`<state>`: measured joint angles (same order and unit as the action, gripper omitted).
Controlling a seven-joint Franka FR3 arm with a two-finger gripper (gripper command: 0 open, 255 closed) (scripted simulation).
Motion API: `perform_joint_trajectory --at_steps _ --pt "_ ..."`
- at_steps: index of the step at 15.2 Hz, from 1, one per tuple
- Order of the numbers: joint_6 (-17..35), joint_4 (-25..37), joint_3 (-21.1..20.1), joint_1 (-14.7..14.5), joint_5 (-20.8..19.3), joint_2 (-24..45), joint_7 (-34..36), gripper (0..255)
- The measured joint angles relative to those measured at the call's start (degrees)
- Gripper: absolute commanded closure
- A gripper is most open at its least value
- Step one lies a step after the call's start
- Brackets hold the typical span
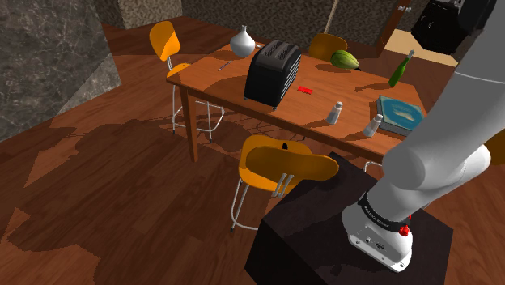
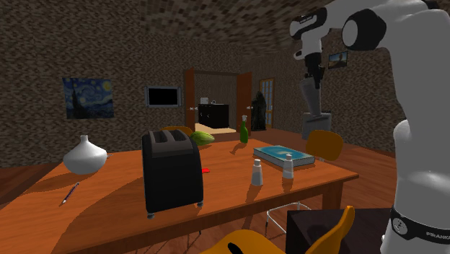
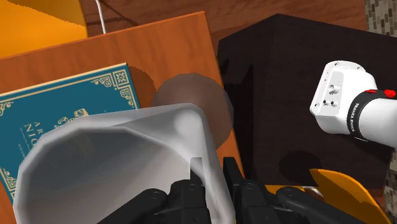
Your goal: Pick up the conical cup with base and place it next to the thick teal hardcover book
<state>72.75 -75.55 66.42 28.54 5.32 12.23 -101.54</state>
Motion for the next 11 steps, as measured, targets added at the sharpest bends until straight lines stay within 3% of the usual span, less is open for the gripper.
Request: perform_joint_trajectory --at_steps 1,4,9,11 --pt "-1.3 0.3 0.4 -1.3 -1.4 -1.7 0.5 255" --pt "-5.8 4.8 0.8 -0.7 -1.9 -2.2 -0.2 255" --pt "-1.9 -2.3 0.5 -6.2 -7.4 -8.6 4.0 255" --pt "-0.3 -4.5 0.1 -7.0 -8.4 -9.9 5.1 255"
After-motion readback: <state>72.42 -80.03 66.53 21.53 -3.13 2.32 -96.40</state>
